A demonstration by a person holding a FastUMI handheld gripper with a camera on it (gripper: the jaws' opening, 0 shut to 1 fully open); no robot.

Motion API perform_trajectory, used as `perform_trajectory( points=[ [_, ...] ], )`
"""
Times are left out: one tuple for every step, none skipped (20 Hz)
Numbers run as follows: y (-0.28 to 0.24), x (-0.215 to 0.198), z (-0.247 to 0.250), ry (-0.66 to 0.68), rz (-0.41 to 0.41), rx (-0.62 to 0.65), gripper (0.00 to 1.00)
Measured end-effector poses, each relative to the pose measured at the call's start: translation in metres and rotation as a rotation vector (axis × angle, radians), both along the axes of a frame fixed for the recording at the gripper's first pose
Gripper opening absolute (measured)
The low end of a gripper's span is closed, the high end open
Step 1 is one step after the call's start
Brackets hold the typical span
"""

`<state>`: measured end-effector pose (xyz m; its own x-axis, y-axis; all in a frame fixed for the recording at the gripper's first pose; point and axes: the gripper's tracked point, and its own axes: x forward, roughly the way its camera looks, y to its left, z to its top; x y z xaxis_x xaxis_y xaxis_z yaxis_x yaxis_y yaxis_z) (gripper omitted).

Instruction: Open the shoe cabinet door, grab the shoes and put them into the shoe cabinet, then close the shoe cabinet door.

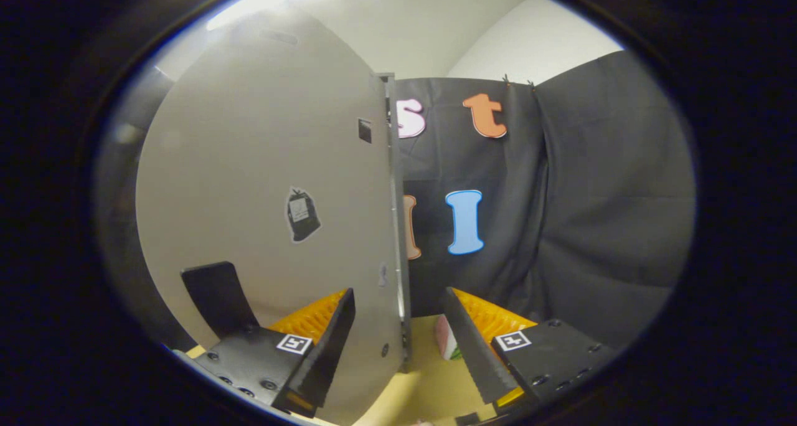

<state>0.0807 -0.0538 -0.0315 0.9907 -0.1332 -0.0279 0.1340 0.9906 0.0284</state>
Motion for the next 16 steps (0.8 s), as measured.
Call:
perform_trajectory(
  points=[
    [0.018,0.003,0.001,-0.012,0.005,0.002,0.92],
    [0.034,0.007,0.000,-0.019,0.003,0.001,0.92],
    [0.048,0.007,-0.002,-0.022,0.003,0.002,0.92],
    [0.064,0.016,-0.006,-0.023,0.019,0.010,0.93],
    [0.081,0.024,-0.009,-0.025,0.039,0.019,0.93],
    [0.099,0.032,-0.013,-0.023,0.060,0.022,0.93],
    [0.115,0.039,-0.015,-0.018,0.080,0.015,0.93],
    [0.130,0.048,-0.019,-0.011,0.097,0.005,0.95],
    [0.145,0.058,-0.022,-0.003,0.120,-0.001,0.95],
    [0.156,0.070,-0.028,0.008,0.140,-0.003,0.95],
    [0.163,0.079,-0.031,0.019,0.147,-0.003,0.95],
    [0.167,0.089,-0.031,0.017,0.155,0.010,0.95],
    [0.172,0.096,-0.033,0.023,0.165,0.021,0.94],
    [0.176,0.104,-0.033,0.023,0.173,0.032,0.94],
    [0.179,0.107,-0.036,0.026,0.181,0.030,0.94],
    [0.181,0.112,-0.035,0.021,0.186,0.023,0.94]
  ],
)
